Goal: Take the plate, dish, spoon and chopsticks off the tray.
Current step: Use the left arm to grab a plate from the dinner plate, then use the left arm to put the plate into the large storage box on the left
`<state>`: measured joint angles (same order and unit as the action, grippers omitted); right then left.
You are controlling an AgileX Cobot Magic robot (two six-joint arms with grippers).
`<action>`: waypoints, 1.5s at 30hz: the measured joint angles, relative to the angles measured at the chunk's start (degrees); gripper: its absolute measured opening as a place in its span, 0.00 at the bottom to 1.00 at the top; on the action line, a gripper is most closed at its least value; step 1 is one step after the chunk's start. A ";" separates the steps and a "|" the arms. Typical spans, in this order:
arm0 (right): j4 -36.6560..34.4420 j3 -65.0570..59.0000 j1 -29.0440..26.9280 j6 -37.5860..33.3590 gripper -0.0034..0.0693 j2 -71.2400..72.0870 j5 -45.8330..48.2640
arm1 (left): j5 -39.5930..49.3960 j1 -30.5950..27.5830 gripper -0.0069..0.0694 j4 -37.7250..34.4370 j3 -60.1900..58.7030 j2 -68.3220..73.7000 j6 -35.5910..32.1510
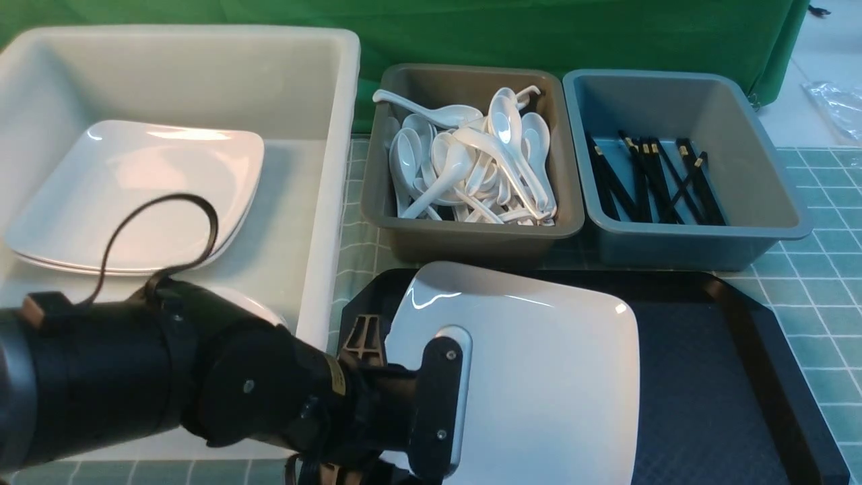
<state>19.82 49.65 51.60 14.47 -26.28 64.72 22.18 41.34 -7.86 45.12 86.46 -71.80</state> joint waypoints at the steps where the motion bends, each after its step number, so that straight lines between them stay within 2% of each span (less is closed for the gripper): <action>1: 0.00 -0.40 0.00 0.00 0.27 0.07 0.00 | -0.22 0.00 0.68 0.00 -0.17 0.37 -1.32; 3: 0.00 -1.71 0.00 0.00 0.27 0.13 0.00 | -0.56 0.15 0.76 0.77 -0.23 2.15 -3.52; 7: -0.22 -2.64 0.00 0.00 0.28 0.13 0.00 | -2.95 0.34 0.75 6.99 -0.30 6.01 -4.15; 11: -0.22 -2.64 0.00 0.00 0.28 0.13 0.00 | -5.89 0.34 0.69 11.96 -0.30 8.20 -2.84; 18: -0.38 -2.64 0.00 0.00 0.29 0.18 0.00 | -9.93 0.34 0.59 14.30 -0.25 9.39 -2.24; 22: -0.38 -2.64 0.00 0.00 0.30 0.18 0.00 | -10.05 0.34 0.40 14.50 -0.25 9.79 1.75; 23: -0.38 -2.64 0.00 0.00 0.30 0.18 0.00 | -9.97 0.34 0.38 14.50 -0.25 9.79 1.88; 24: -0.38 -2.64 0.00 0.00 0.30 0.18 0.00 | -9.87 0.34 0.32 14.58 -0.25 9.79 2.02; 25: -0.38 -2.64 0.00 0.00 0.30 0.18 0.00 | -9.82 0.70 0.32 14.30 -0.25 9.73 2.10; 28: -0.38 -2.64 0.00 0.00 0.30 0.18 0.00 | -8.77 3.12 0.31 13.29 -0.25 8.80 3.39; 31: -0.38 -2.64 0.00 0.00 0.31 0.18 0.00 | -7.36 8.30 0.21 12.41 -0.25 4.85 4.86; 33: -0.38 -2.64 0.00 0.00 0.31 0.18 0.00 | -6.01 11.50 0.16 12.03 -0.07 0.79 8.78; 38: -0.38 -2.64 0.00 0.00 0.31 0.18 0.00 | -0.57 14.32 0.12 11.37 2.14 -5.73 16.55; 45: -0.38 -2.64 0.00 0.06 0.32 0.18 -3.35 | 4.54 14.64 0.12 11.22 5.16 -10.47 18.47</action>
<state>19.45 47.02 51.60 14.53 -26.09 61.38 26.72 55.99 3.36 50.28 75.99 -53.32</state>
